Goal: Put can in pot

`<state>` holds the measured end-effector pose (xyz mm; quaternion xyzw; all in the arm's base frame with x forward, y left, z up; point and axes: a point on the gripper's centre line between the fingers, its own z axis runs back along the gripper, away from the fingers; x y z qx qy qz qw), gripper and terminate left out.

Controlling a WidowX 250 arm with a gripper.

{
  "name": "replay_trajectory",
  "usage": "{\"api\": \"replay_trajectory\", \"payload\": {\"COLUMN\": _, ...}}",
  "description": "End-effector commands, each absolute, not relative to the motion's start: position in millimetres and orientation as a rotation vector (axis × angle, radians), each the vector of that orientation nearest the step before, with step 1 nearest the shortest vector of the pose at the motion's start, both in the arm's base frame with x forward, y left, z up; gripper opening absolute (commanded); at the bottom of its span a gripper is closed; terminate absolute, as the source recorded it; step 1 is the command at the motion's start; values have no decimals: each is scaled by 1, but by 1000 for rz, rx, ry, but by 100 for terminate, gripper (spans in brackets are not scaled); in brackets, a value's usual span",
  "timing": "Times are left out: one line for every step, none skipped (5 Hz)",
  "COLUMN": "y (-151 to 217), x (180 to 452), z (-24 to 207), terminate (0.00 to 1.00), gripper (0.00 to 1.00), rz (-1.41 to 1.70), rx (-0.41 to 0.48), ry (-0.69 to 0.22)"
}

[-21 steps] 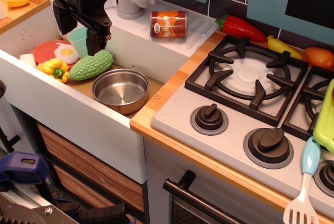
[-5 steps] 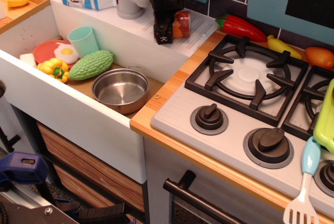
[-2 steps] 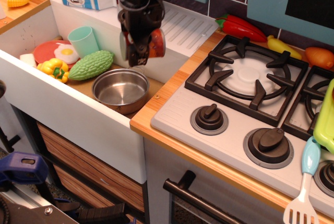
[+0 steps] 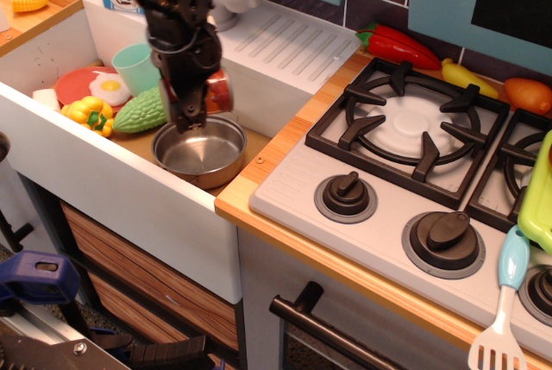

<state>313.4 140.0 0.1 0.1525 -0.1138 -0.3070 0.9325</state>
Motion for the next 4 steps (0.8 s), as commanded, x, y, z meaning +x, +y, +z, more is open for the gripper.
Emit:
{"api": "replay_trajectory", "payload": {"y": 149, "x": 321, "z": 4, "terminate": 0, "gripper": 100, "rz": -667, "rx": 340, "ry": -285}}
{"api": "replay_trajectory", "payload": {"y": 149, "x": 321, "z": 4, "terminate": 0, "gripper": 100, "rz": -667, "rx": 340, "ry": -285}}
{"api": "replay_trajectory", "payload": {"y": 149, "x": 321, "z": 4, "terminate": 0, "gripper": 100, "rz": -667, "rx": 340, "ry": -285}}
{"api": "replay_trajectory", "payload": {"y": 149, "x": 321, "z": 4, "terminate": 100, "gripper": 100, "rz": -667, "rx": 340, "ry": -285}}
